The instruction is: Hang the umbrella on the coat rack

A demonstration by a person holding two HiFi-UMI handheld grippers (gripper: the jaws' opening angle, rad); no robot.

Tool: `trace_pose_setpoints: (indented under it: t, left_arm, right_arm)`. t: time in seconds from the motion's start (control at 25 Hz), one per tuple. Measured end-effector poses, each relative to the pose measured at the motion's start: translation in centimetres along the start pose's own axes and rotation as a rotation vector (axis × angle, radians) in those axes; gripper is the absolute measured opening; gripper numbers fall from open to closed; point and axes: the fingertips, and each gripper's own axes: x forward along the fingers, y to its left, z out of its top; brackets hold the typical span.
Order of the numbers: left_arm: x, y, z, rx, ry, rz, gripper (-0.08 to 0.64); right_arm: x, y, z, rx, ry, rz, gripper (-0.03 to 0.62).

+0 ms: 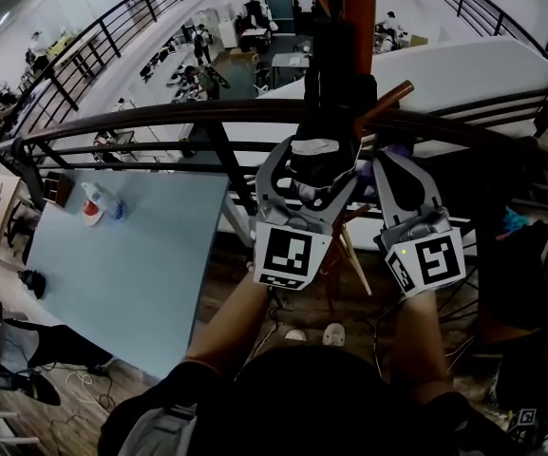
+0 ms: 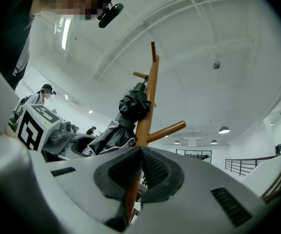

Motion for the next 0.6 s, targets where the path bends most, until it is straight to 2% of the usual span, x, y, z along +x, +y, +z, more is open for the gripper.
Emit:
trace_pose_setpoints:
  t: [0.32,0.6]
  left_arm:
    - [-1.7,0.4,-1.8,-0.003,0.05,-0.03,0.419]
    - [-3.4,0.6,-2.8,0.013,0.05,-0.046,0.417]
  right_arm:
    - [0.0,2.3,-0.2,-0.016,0.021,-0.008,0.031]
    - [-0.9,4.3,-0.9,-0.023,0.052,-0.037,0.031]
